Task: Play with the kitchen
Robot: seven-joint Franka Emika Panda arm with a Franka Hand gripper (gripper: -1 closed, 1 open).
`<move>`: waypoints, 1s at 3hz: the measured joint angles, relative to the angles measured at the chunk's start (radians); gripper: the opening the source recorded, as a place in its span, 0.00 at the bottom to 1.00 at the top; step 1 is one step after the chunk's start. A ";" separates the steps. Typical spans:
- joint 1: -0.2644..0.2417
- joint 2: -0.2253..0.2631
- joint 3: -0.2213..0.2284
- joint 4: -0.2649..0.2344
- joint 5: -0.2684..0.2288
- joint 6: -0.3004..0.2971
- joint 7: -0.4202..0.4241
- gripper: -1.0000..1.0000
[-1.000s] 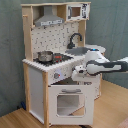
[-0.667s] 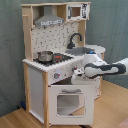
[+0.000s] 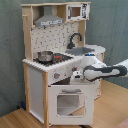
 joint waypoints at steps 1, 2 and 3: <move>0.028 0.000 0.003 0.007 0.001 -0.002 0.101 0.00; 0.076 0.000 0.010 0.018 0.014 -0.002 0.189 0.00; 0.135 0.000 0.018 0.019 0.030 -0.002 0.277 0.00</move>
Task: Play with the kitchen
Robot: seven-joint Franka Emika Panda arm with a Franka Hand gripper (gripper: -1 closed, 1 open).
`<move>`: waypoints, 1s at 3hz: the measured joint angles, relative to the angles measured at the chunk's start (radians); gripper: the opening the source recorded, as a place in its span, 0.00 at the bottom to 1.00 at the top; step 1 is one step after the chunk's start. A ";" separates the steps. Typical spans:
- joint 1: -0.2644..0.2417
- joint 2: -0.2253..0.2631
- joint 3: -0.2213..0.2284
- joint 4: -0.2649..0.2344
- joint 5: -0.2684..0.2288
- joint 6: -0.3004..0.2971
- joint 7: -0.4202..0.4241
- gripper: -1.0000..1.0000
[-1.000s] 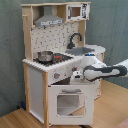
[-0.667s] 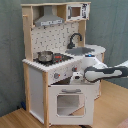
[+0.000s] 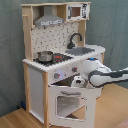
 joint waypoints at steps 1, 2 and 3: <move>0.053 0.000 0.000 0.000 0.001 0.003 0.093 0.00; 0.097 0.000 0.005 0.001 0.002 0.016 0.184 0.00; 0.130 -0.001 0.006 0.005 0.003 0.042 0.276 0.00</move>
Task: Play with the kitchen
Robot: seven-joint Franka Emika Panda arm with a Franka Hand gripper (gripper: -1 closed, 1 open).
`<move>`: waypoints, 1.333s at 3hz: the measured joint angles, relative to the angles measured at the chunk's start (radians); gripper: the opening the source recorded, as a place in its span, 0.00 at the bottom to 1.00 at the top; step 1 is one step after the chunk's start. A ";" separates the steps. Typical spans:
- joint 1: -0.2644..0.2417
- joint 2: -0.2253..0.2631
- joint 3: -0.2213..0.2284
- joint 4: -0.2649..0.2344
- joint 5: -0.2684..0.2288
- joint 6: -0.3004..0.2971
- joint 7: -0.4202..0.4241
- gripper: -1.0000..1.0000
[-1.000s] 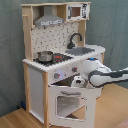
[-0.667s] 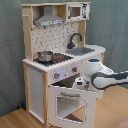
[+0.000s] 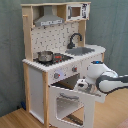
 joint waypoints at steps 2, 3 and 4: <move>0.014 0.000 0.059 0.044 0.001 0.083 0.172 0.00; 0.020 -0.004 -0.001 0.031 -0.027 0.099 0.194 0.00; 0.022 -0.004 -0.009 0.031 -0.034 0.097 0.197 1.00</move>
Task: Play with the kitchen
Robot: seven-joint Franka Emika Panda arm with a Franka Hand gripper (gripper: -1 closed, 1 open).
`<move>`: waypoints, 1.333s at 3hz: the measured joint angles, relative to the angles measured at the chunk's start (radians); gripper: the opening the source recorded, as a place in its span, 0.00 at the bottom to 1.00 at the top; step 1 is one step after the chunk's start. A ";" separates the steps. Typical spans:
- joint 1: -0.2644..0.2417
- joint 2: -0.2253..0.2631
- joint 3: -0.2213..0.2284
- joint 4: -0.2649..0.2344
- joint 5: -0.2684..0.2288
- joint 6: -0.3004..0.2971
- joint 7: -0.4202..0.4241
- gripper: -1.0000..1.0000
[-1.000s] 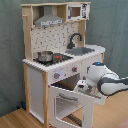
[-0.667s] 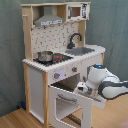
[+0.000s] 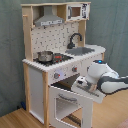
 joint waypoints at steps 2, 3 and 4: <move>0.035 -0.001 -0.074 0.000 -0.082 -0.022 0.052 1.00; 0.075 -0.001 -0.120 0.000 -0.172 -0.032 0.115 1.00; 0.107 -0.006 -0.160 0.000 -0.266 -0.055 0.162 1.00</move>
